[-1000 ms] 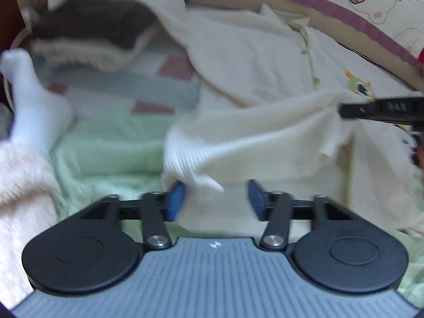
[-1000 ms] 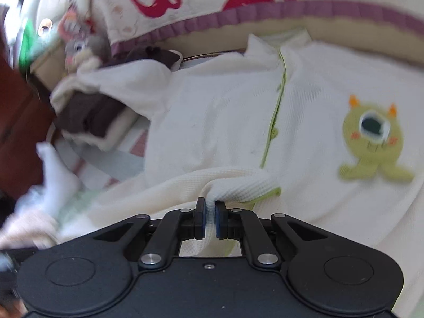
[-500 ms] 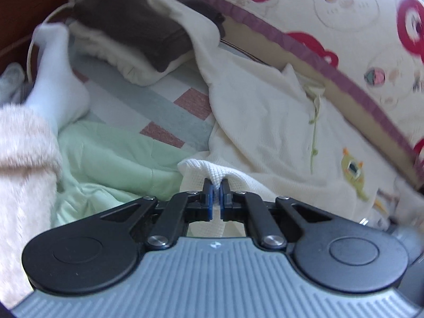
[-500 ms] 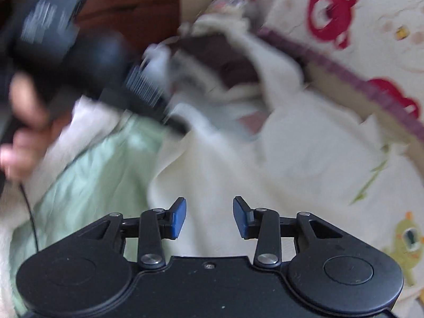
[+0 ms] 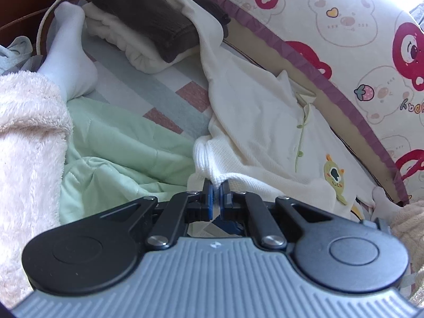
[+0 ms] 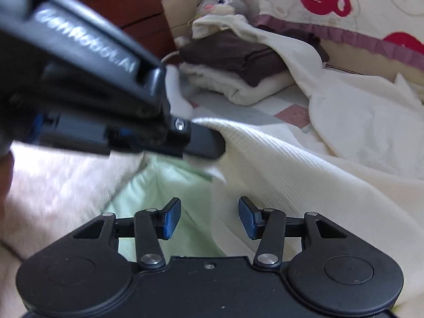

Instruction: Fold clothes

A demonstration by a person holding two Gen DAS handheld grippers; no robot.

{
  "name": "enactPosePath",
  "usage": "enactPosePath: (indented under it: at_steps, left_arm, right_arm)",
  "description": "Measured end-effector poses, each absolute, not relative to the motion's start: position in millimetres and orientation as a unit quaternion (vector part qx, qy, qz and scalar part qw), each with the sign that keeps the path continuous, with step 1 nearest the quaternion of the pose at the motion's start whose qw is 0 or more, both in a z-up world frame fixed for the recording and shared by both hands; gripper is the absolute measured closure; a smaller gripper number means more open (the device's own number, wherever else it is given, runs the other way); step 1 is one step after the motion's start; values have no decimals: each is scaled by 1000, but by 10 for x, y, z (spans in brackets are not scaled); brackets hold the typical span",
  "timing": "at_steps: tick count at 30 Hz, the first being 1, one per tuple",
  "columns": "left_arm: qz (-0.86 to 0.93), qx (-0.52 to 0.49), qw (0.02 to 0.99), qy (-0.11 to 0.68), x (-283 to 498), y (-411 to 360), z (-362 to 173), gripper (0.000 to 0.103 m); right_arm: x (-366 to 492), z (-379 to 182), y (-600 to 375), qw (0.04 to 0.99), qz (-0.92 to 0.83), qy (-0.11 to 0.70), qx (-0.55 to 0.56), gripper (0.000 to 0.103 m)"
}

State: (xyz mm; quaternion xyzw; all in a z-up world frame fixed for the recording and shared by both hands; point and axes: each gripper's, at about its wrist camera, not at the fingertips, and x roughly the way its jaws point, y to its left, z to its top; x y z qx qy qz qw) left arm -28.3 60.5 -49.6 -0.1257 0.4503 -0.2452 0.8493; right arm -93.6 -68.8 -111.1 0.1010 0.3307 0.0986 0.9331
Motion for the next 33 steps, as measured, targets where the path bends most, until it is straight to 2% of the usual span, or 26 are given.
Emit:
enactPosePath:
  at_steps: [8,9,10,11,15,18,20,23,26,29,33]
  left_arm:
    - [-253,-154,853,429,-317,689,-426,99]
    - [-254,-156,855,425,-324,696,-414,99]
    - [-255,-157,856,422,-330,703,-402,99]
    - [-252,-145,864,412,-369,708,-360,100]
    - [-205,-16,922,327,-734,728,-8,99]
    - [-174,-52,917,355,-749,921,-68,99]
    - [-152,-75,912,373,-760,1049,-108,100]
    - [-119,-50,913,387,-751,1020,-168,101]
    - [-82,-31,924,372,-811,1021,-174,103]
    - [-3,-2,952,305,-896,1059,-140,103]
    - [-55,-8,941,335,-860,1018,-179,98]
  right_arm:
    - [-933,-1024,-622,953,19,296,61,52]
    - [-926,-1009,-630,954,27,292,61,60]
    - [-924,-997,-648,952,60,294,66,95]
    - [-945,-968,-663,948,93,297,72,99]
    - [-1217,-656,-814,935,181,272,137,99]
    - [-1335,-526,-863,925,216,271,157,98]
    - [-1281,-655,-792,910,227,310,156,98]
    - [-1281,-849,-561,899,239,348,120,98]
    - [-1267,-875,-537,886,246,369,133,99]
    - [-1263,-845,-561,874,239,394,156,98]
    - [-1314,-679,-699,863,251,413,147,91]
